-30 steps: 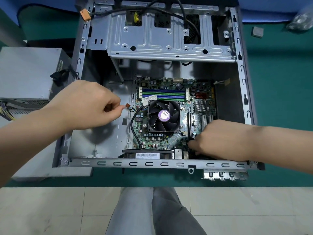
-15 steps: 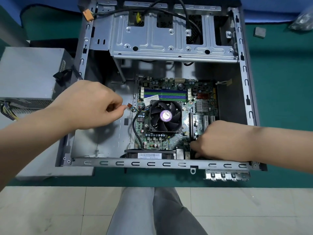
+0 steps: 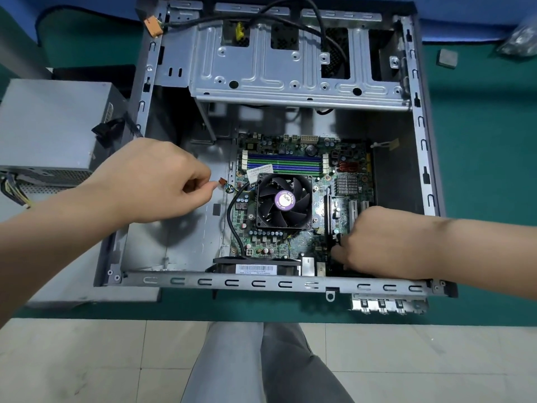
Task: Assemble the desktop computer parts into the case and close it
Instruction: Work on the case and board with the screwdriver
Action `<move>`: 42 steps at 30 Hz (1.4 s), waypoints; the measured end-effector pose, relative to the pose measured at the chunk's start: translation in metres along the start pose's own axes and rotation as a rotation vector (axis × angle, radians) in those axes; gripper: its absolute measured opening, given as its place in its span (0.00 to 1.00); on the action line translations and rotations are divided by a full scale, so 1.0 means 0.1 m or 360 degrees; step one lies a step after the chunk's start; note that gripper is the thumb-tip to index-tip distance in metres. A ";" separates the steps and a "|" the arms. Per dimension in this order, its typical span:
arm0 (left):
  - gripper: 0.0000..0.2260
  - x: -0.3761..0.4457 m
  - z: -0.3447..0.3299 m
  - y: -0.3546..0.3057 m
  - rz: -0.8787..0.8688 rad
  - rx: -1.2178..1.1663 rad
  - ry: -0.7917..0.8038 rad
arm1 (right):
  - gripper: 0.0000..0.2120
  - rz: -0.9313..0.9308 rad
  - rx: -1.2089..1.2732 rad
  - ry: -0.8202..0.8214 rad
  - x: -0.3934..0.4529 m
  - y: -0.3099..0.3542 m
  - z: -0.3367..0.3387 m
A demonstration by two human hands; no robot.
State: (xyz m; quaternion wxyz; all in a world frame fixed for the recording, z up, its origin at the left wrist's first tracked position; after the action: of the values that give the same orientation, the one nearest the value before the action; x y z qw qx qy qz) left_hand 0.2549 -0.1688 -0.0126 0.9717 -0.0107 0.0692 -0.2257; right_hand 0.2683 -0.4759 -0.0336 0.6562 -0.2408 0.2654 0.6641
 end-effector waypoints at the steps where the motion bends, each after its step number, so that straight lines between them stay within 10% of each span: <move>1: 0.17 0.00 0.00 0.00 0.0000 0.0004 0.0001 | 0.05 -0.0005 -0.0007 0.0016 0.01 0.01 0.01; 10: 0.16 0.00 -0.02 0.01 0.0014 0.0037 0.0001 | 0.05 -0.0140 0.0121 0.0053 0.03 0.02 0.00; 14: 0.17 0.00 -0.02 0.02 0.0010 0.0032 -0.0002 | 0.23 -0.0117 0.0288 -0.0130 -0.01 0.01 -0.04; 27: 0.18 0.00 -0.02 0.01 0.0028 0.0045 -0.0007 | 0.06 -0.0155 0.0094 0.0095 0.05 0.02 0.03; 32: 0.19 0.00 -0.01 0.01 0.0031 0.0036 -0.0008 | 0.25 -0.0058 0.0206 -0.0113 -0.03 -0.01 -0.01; 42: 0.18 0.00 -0.03 0.01 0.0026 0.0043 -0.0023 | 0.07 -0.0263 0.0168 0.0099 0.06 0.04 -0.06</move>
State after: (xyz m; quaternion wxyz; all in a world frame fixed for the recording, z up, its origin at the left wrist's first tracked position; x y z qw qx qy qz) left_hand 0.2550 -0.1677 -0.0151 0.9740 0.0014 0.0594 -0.2186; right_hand 0.2642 -0.4755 -0.0424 0.7119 -0.2475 0.2993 0.5850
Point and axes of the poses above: each hand's wrist, its own x-axis towards the middle knuckle, its own z-axis out of the back of the hand, y = z × x, the point moved 1 cm from there along x, towards the middle knuckle, and after that the axes turned 2 degrees about x, right-handed, at the moved point
